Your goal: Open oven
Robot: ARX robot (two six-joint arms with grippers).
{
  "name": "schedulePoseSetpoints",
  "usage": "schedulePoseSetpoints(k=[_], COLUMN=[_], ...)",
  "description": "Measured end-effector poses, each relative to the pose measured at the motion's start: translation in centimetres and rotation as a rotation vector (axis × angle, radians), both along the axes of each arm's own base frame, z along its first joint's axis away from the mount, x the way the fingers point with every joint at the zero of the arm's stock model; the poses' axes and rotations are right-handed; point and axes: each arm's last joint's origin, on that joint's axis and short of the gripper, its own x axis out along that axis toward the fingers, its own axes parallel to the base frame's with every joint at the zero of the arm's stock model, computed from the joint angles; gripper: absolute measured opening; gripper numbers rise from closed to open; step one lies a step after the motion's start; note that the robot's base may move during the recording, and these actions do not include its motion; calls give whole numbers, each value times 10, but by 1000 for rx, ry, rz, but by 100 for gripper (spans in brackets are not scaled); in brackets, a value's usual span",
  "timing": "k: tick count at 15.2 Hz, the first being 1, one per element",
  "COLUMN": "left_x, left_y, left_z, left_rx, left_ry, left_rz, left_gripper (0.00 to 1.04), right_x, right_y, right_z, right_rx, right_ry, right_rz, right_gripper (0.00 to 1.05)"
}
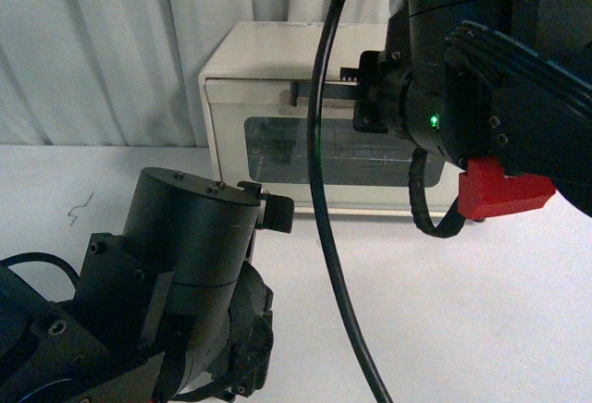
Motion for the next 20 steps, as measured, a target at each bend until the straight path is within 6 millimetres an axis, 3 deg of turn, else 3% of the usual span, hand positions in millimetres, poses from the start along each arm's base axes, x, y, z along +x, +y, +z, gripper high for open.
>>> schedulePoseSetpoints(k=[5, 9, 10, 11, 12, 14, 17, 20], left_x=[0, 0, 0, 0, 0, 0, 0, 0], left_y=[0, 0, 0, 0, 0, 0, 0, 0], left_z=[0, 0, 0, 0, 0, 0, 0, 0], left_rx=[0, 0, 0, 3, 3, 3, 3, 3], left_ry=[0, -1, 0, 0, 0, 0, 1, 0], left_rz=[0, 0, 1, -3, -3, -3, -3, -3], left_gripper=[98, 98, 98, 98, 98, 98, 98, 98], right_x=[-15, -45, -82, -109, -126, -158, -215, -228], right_y=[10, 16, 4, -16, -30, -64, -125, -139], right_z=[-5, -9, -6, 14, 18, 8, -10, -16], right_rx=[33, 32, -60, -105, -137, -214, -156, -38], right_ry=[6, 37, 51, 27, 34, 103, 230, 277], right_rz=[-35, -51, -106, -179, -229, -332, -505, -592], right_gripper=[2, 2, 2, 2, 2, 2, 29, 56])
